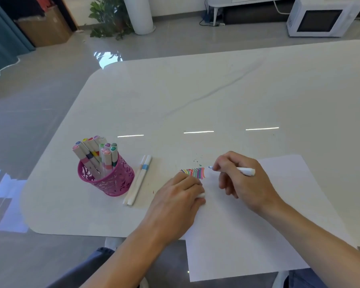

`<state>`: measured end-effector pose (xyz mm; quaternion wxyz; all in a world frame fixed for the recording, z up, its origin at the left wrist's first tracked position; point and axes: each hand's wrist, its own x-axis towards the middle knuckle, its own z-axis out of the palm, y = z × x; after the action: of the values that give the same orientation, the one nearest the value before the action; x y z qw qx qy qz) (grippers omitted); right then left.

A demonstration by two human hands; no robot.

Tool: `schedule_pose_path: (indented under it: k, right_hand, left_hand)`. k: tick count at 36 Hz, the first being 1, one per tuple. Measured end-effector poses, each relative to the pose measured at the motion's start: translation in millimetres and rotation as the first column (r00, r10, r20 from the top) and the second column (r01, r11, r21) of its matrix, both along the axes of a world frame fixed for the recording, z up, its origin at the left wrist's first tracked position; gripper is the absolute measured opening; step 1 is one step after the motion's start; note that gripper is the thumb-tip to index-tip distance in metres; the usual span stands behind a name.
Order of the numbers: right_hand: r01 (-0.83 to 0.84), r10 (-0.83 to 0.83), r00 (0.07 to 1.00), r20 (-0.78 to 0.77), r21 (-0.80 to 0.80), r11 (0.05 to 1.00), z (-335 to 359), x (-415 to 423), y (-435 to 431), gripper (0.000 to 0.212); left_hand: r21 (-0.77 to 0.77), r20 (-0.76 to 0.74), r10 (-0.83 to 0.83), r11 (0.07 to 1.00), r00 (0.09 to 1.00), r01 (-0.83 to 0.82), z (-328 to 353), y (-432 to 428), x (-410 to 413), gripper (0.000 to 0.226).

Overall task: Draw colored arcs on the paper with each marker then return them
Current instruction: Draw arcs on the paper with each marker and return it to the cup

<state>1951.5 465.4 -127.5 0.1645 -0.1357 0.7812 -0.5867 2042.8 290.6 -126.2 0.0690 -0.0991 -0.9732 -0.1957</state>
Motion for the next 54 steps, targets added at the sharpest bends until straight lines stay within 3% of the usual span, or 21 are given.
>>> schedule_pose_path:
  k: [3, 12, 54]
  right_hand:
    - [-0.002, 0.002, 1.0, 0.011, -0.057, 0.998, -6, 0, -2, 0.007]
    - [0.049, -0.05, 0.999, -0.01, -0.043, 0.998, -16, 0, -6, 0.015]
    - [0.068, -0.066, 0.995, -0.077, 0.031, 0.997, -22, 0, -8, 0.015]
  left_hand:
    - [-0.004, 0.001, -0.003, 1.0, 1.0, 0.003, 0, 0, 0, 0.011]
    - [0.001, 0.034, 0.005, 1.0, 0.999, -0.005, 0, 0, -1, 0.011]
    - [-0.006, 0.112, 0.035, 0.999, 0.993, -0.034, 2, 0, -2, 0.017]
